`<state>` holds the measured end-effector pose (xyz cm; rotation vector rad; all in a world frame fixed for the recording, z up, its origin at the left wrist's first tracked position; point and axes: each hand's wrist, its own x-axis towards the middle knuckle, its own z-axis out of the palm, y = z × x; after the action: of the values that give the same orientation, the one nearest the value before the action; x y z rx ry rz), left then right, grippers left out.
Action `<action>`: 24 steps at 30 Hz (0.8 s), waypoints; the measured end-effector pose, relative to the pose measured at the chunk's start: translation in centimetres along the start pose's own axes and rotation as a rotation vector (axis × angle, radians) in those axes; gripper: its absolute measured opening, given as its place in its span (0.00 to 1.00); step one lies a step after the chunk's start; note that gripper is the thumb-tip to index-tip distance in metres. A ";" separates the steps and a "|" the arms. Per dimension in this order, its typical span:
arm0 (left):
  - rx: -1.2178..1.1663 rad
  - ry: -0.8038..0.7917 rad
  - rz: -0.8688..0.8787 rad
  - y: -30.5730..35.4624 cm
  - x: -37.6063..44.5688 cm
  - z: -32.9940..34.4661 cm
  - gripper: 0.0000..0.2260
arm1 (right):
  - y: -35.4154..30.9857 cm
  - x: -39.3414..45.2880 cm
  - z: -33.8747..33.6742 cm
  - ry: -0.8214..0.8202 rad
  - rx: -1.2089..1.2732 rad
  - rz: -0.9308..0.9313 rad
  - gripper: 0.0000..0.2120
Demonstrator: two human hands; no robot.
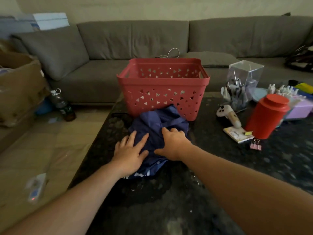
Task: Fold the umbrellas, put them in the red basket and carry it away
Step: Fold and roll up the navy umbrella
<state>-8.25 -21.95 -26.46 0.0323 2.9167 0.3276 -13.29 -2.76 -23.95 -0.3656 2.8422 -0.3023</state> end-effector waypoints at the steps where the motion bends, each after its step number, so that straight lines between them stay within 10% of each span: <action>1: -0.088 0.031 0.005 0.0 -0.3 -0.2 0.27 | -0.5 0.1 -0.3 -0.011 0.005 -0.023 0.43; 5: -0.369 0.367 -0.024 -0.4 -2.2 -2.2 0.20 | -1.0 -0.4 -1.8 -0.036 0.172 -0.009 0.24; 9: -0.591 0.568 0.011 1.4 -5.6 -4.8 0.12 | 0.1 -3.9 -2.6 0.007 0.881 0.121 0.10; 17: -0.908 0.827 0.356 10.5 -11.8 -10.5 0.10 | 6.5 -16.3 -6.2 -0.201 1.844 0.171 0.21; 24: -1.501 0.817 0.130 11.9 -11.9 -9.0 0.10 | 8.0 -22.0 -8.8 -0.197 2.082 -0.250 0.37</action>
<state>1.50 -12.85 -12.85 -0.1727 2.3737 2.8658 3.09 12.36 -12.47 -0.1651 1.0151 -2.4478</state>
